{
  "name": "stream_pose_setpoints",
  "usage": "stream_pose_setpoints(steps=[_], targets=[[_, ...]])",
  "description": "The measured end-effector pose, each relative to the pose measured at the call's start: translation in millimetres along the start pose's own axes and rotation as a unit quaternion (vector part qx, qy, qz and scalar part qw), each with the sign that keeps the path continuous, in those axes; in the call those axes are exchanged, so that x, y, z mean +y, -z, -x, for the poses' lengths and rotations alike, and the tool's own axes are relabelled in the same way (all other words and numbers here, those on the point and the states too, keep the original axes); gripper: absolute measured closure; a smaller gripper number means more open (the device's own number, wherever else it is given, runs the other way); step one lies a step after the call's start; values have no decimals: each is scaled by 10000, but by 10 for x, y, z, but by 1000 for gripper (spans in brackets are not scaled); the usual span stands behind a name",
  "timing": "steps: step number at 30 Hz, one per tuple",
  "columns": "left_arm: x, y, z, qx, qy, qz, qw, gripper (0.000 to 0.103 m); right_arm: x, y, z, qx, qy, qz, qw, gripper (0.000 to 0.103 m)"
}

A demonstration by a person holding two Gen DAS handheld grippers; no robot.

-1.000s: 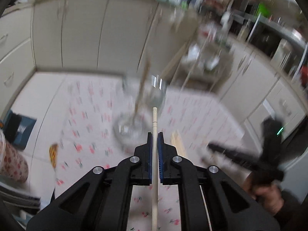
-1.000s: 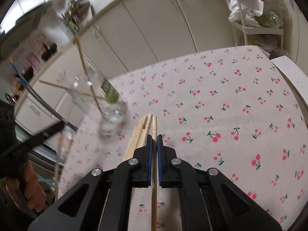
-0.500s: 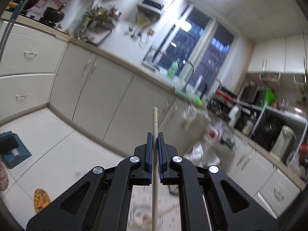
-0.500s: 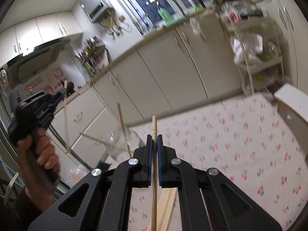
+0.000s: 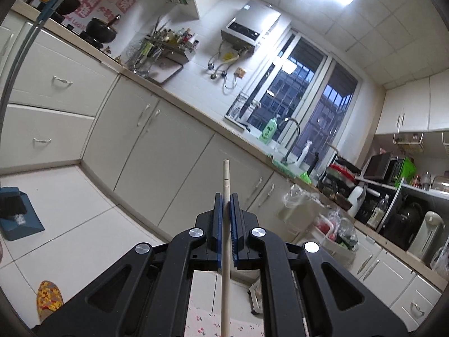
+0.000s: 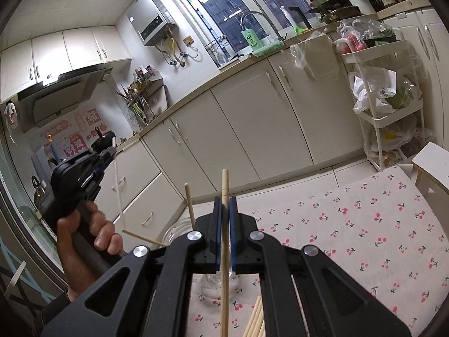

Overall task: Organize utensils
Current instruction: 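Lift both held sticks upright and carry them over the glass jar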

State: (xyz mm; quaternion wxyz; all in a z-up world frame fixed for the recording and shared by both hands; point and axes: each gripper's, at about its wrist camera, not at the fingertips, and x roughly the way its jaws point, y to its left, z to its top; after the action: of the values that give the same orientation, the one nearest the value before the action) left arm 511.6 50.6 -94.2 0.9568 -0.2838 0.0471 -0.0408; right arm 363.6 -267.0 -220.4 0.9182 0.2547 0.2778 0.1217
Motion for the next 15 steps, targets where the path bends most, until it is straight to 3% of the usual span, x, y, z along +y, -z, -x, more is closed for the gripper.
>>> stream_pose_setpoints(steps=[7,15], targets=[[110,-12,-119,148,96,137,9998,98,-83,49,-70,114,-3,-112,9999,97],[165,202,-377,413,98,68,9991,98,-109,53,-108,77,-35,-160,9998,97]])
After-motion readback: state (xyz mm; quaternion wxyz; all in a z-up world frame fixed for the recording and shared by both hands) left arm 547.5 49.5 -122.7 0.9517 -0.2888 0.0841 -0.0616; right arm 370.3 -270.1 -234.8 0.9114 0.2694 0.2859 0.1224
